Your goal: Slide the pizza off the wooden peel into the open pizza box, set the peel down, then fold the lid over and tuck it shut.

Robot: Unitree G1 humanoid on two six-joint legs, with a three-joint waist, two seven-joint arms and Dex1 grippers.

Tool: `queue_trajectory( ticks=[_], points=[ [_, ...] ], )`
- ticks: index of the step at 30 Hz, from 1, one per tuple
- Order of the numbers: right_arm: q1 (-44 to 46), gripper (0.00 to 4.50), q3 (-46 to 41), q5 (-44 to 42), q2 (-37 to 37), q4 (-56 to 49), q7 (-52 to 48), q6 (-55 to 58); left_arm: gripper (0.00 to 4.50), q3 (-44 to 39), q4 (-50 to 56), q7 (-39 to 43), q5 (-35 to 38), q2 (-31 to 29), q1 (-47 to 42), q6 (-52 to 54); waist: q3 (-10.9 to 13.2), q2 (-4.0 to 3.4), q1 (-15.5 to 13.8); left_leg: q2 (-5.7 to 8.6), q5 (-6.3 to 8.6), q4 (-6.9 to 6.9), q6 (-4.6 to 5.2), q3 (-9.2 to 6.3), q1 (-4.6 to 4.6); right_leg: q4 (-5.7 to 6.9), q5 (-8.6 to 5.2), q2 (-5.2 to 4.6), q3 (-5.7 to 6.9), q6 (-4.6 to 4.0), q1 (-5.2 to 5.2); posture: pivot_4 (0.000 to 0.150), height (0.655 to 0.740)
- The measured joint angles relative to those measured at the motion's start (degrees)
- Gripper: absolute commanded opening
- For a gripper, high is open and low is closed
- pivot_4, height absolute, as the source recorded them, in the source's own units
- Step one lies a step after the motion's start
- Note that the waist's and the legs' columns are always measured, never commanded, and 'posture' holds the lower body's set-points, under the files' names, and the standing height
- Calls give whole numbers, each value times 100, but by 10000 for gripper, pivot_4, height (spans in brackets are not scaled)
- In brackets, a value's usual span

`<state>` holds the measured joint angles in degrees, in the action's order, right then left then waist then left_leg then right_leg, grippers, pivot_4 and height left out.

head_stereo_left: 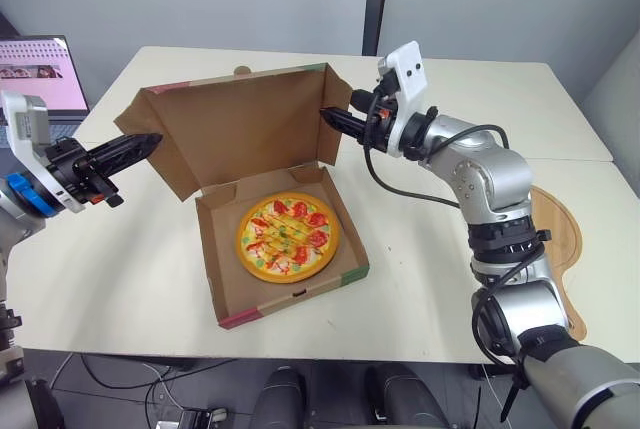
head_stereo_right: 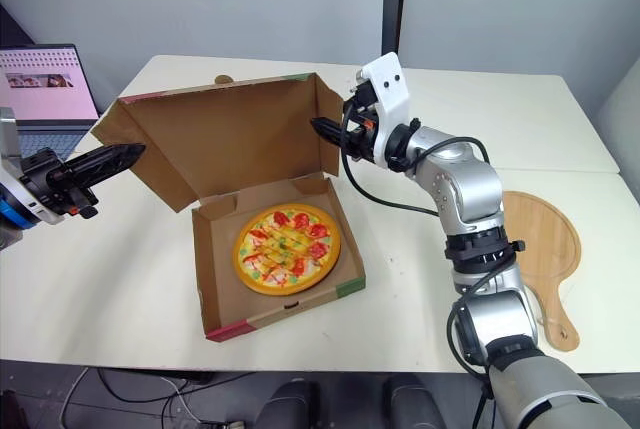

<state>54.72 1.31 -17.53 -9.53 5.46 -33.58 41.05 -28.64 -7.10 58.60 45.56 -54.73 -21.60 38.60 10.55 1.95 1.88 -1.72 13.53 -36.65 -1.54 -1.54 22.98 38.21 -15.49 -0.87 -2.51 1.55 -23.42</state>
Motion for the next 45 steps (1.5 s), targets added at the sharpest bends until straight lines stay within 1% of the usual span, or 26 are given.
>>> queue_trajectory(
  ticks=[1,3,6,10,15,19,22,26,29,37,41,45],
  points=[
    [23,18553,0,4,15,25,20,-42,0,0,3,-21,0,2,0,0,0,0,-1,0,0,0,0,0,0,0,0,0,0,0,0,1500,7325],
    [38,10819,4,11,48,53,67,-86,0,-1,6,-48,2,7,0,2,0,0,-1,0,0,0,0,0,0,0,0,-1,0,0,0,1500,7325],
    [38,585,9,52,48,88,128,-106,0,0,27,-61,7,16,0,5,0,0,-1,0,0,0,0,0,0,0,0,-2,0,0,0,1500,7325],
    [35,188,38,72,-47,79,193,-107,0,49,102,-121,-9,73,-90,4,0,0,-5,0,0,0,0,-1,0,0,0,-3,1,0,0,1500,7325],
    [-24,188,38,87,-284,-263,381,104,0,397,232,-348,-242,260,-495,-83,0,0,-27,3,0,-1,0,-5,4,1,1,-9,2,2,1,1500,7325],
    [-242,188,-94,53,-618,-896,600,513,0,818,209,-662,-538,711,-1033,-266,-1,1,-36,7,0,-3,0,-5,9,-2,6,-11,1,11,1,1500,7325],
    [-353,188,-267,29,-805,-1404,778,920,0,1045,162,-795,-628,1062,-1421,-320,-1,2,-25,10,0,-4,0,-4,12,-2,8,-11,1,13,0,1500,7325],
    [-505,188,-525,-101,-1017,-2184,1053,1564,0,1294,-94,-795,-742,1470,-1895,-404,-1,1,-11,15,0,-4,0,-5,11,0,8,-7,1,13,-1,1500,7325],
    [-618,188,-724,-175,-1043,-2710,1312,2065,0,1422,-340,-738,-761,1684,-2118,-399,-1,1,8,15,0,-4,0,-4,10,2,8,-1,0,13,-1,1500,7325],
    [-748,188,-873,-202,-898,-3377,1813,2884,0,1570,-919,-491,-855,1943,-2353,-404,-1,1,2,17,0,-12,0,-5,9,33,6,4,-5,13,-11,1500,7325],
    [-913,188,-895,-197,-822,-3471,1957,3005,0,1593,-874,-503,-886,2086,-2289,-383,-1,1,4,16,0,-15,0,-2,9,36,6,4,-9,13,-12,1500,7325],
    [-919,188,-935,-197,-693,-3691,2120,3171,0,1597,-461,-543,-886,2110,-2022,-289,-1,1,8,12,0,-14,0,-6,9,40,6,5,-7,13,-16,1500,7325]
  ],
)
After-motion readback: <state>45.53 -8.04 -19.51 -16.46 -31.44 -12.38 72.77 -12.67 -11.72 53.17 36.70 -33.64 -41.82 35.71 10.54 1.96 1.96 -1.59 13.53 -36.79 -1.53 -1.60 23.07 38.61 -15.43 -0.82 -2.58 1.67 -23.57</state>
